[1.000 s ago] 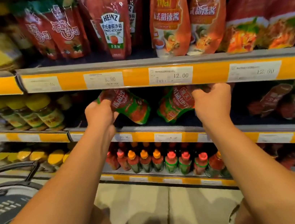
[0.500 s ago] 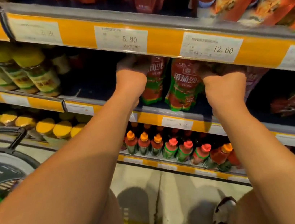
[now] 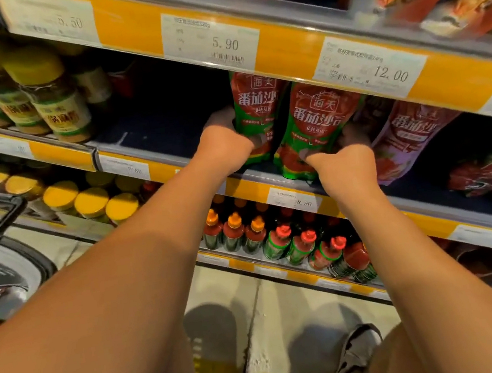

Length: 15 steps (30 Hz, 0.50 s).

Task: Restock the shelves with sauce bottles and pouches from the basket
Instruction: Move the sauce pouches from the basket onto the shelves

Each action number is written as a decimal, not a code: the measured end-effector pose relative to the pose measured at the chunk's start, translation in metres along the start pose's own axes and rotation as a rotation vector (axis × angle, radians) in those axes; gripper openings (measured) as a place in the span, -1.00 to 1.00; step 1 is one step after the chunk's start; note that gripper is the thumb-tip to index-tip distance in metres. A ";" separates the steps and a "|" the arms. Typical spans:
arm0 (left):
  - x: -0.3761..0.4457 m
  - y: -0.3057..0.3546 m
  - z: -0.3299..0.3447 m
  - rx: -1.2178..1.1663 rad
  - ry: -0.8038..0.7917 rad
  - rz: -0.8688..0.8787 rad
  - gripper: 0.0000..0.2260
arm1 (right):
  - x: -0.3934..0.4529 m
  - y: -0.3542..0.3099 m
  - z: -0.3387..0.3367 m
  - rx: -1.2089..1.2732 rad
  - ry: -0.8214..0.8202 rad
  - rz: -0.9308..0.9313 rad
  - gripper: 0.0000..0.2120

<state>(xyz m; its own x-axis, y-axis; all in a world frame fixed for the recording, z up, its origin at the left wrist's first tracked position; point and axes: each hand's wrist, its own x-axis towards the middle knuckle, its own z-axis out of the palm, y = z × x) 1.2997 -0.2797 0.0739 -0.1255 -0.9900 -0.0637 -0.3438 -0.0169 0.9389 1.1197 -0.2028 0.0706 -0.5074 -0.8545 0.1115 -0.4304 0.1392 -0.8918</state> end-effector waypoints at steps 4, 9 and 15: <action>0.011 -0.008 -0.001 0.041 0.057 0.024 -0.48 | 0.001 0.004 -0.001 0.009 0.077 0.006 -0.57; 0.026 -0.016 -0.003 0.087 0.196 0.029 -0.43 | 0.004 0.008 -0.004 0.054 0.143 0.071 -0.53; 0.038 -0.024 -0.002 0.110 0.223 0.061 -0.54 | 0.002 0.011 -0.005 -0.059 0.130 0.110 -0.61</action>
<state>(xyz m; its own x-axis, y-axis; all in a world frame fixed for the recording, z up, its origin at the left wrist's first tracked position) 1.3047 -0.3167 0.0499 0.0551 -0.9953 0.0795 -0.4424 0.0471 0.8956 1.1102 -0.2007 0.0634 -0.6443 -0.7613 0.0733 -0.4078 0.2608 -0.8750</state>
